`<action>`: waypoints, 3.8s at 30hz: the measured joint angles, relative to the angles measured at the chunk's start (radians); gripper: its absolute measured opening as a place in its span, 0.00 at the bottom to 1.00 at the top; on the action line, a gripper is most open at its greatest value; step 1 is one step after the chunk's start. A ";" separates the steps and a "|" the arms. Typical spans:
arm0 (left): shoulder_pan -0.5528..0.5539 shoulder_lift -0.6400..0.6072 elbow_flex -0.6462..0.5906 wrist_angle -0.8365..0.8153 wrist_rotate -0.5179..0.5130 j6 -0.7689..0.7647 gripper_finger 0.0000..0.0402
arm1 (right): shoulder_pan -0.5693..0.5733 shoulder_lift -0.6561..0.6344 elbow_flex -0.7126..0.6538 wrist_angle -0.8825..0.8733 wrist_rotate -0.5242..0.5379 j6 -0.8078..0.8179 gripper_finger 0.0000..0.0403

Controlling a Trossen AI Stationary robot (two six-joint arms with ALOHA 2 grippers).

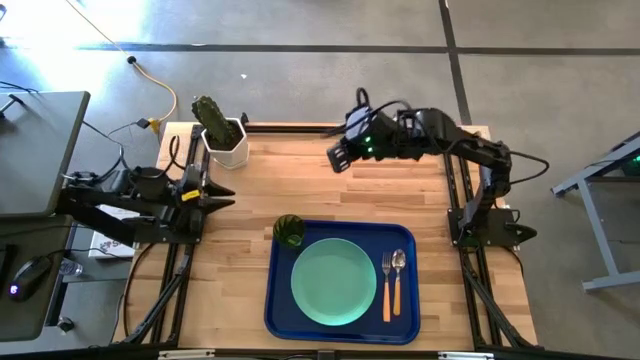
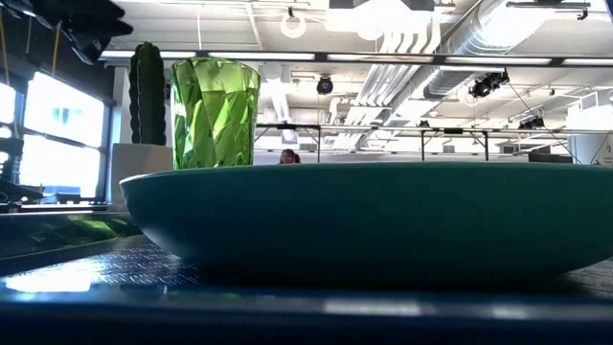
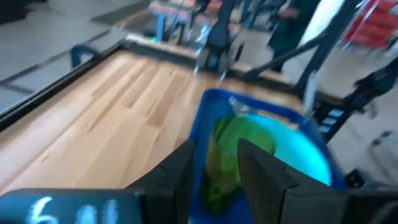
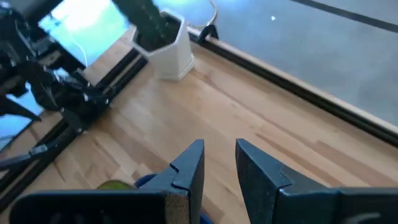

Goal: Pick and place plate/cup/fork/spoon on tray
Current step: Return to Home Position

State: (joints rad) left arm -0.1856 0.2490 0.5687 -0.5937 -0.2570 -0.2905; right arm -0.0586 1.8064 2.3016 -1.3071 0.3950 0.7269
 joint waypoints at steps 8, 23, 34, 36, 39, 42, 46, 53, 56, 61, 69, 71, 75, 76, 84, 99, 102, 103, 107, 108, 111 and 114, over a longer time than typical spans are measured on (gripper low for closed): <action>0.000 -0.077 -0.163 0.194 0.127 0.033 0.27 | 0.067 0.058 0.000 0.003 0.028 0.060 0.21; 0.000 -0.242 -0.396 0.307 0.202 0.030 0.27 | 0.119 0.053 0.001 0.010 -0.003 0.067 0.21; 0.000 -0.245 -0.458 0.317 0.205 0.005 0.27 | 0.098 -0.014 0.001 0.000 0.053 -0.012 0.21; 0.000 -0.245 -0.463 0.307 0.205 0.005 0.27 | 0.098 -0.041 0.001 -0.004 0.075 -0.031 0.21; 0.000 -0.245 -0.467 0.319 0.205 0.005 0.27 | 0.098 -0.082 0.001 -0.028 0.106 -0.064 0.21; 0.000 -0.245 -0.471 0.331 0.205 0.005 0.27 | 0.101 -0.118 0.001 -0.074 0.143 -0.110 0.21; 0.000 -0.245 -0.471 0.331 0.204 0.005 0.27 | 0.101 -0.169 0.001 -0.161 0.241 -0.134 0.21; 0.000 -0.245 -0.471 0.330 0.179 0.013 0.27 | 0.100 -0.305 -0.094 -0.250 0.290 -0.156 0.21; 0.000 -0.245 -0.471 0.330 0.175 0.063 0.27 | 0.101 -0.422 -0.276 -0.250 0.272 -0.113 0.20; 0.000 -0.245 -0.471 0.330 0.174 0.121 0.27 | 0.100 -0.667 -0.667 -0.101 0.243 -0.017 0.20; 0.000 -0.245 -0.471 0.330 0.174 0.112 0.27 | 0.100 -1.036 -1.149 0.319 0.092 -0.122 0.20; 0.000 -0.245 -0.471 0.330 0.174 0.112 0.27 | 0.100 -1.106 -1.241 0.396 0.065 -0.147 0.20; 0.000 -0.245 -0.471 0.330 0.169 0.131 0.27 | 0.101 -1.227 -1.409 0.526 0.011 -0.196 0.20; 0.000 -0.245 -0.471 0.330 0.169 0.138 0.27 | 0.100 -1.253 -1.449 0.554 -0.003 -0.207 0.20; 0.000 -0.245 -0.471 0.330 0.168 0.144 0.27 | 0.101 -1.437 -1.716 0.733 -0.078 -0.238 0.20; 0.000 -0.245 -0.470 0.330 0.167 0.138 0.27 | 0.100 -1.646 -1.965 0.835 -0.164 -0.238 0.20; 0.000 -0.245 -0.470 0.330 0.167 0.137 0.27 | 0.100 -1.672 -2.007 0.855 -0.165 -0.240 0.20; 0.000 -0.245 -0.470 0.330 0.168 0.137 0.27 | 0.100 -1.682 -2.026 0.868 -0.168 -0.238 0.20; 0.000 -0.245 -0.470 0.330 0.168 0.137 0.27 | 0.100 -1.714 -2.112 0.969 -0.181 -0.237 0.20; 0.000 -0.245 -0.470 0.330 0.168 0.137 0.27 | 0.101 -1.720 -2.134 1.000 -0.185 -0.238 0.20; 0.000 -0.245 -0.470 0.330 0.168 0.137 0.27 | 0.100 -1.736 -2.197 1.079 -0.195 -0.237 0.20; 0.000 -0.245 -0.470 0.330 0.168 0.137 0.27 | 0.100 -1.726 -2.225 1.142 -0.211 -0.243 0.20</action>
State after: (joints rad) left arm -0.1856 0.0041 0.0990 -0.2638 -0.0894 -0.1532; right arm 0.0418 0.0801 0.0766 -0.1649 0.1844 0.4838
